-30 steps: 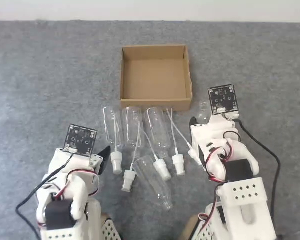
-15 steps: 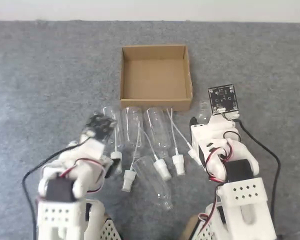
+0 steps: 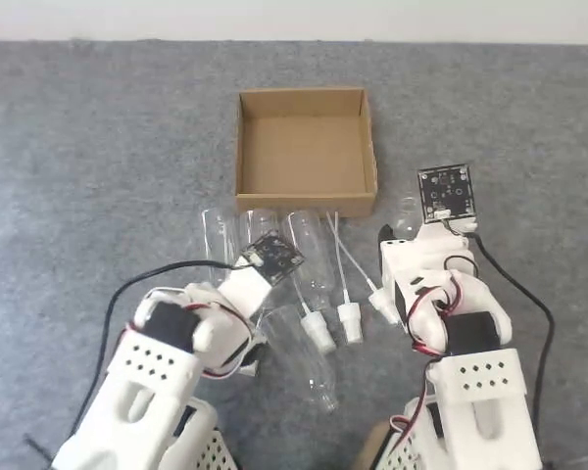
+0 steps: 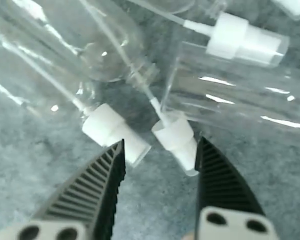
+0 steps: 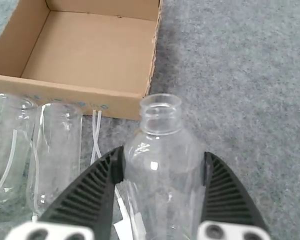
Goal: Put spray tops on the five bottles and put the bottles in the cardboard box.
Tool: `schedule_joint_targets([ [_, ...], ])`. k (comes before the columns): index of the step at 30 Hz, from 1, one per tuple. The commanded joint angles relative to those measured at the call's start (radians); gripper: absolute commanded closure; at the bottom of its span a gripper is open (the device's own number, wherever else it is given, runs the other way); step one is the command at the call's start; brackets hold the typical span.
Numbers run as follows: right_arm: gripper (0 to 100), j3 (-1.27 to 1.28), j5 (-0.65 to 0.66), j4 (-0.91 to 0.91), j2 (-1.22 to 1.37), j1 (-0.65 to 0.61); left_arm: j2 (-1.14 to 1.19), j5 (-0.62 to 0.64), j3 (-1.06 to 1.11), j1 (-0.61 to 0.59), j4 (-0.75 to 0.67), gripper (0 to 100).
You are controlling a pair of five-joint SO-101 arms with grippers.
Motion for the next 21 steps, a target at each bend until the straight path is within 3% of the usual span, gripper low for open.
schedule_joint_targets([
  [1, 85.9, -0.006, -0.005, -0.022, -0.024, 0.013, 0.071, 0.032, -0.059, 0.054, -0.048, 79],
  [17, 85.9, -0.006, -0.011, -0.022, -0.024, 0.041, 0.474, 0.133, -0.058, 0.06, -0.261, 80],
  [21, 85.9, -0.006, -0.011, -0.022, -0.024, 0.045, 0.514, 0.127, -0.065, 0.06, -0.275, 89],
])
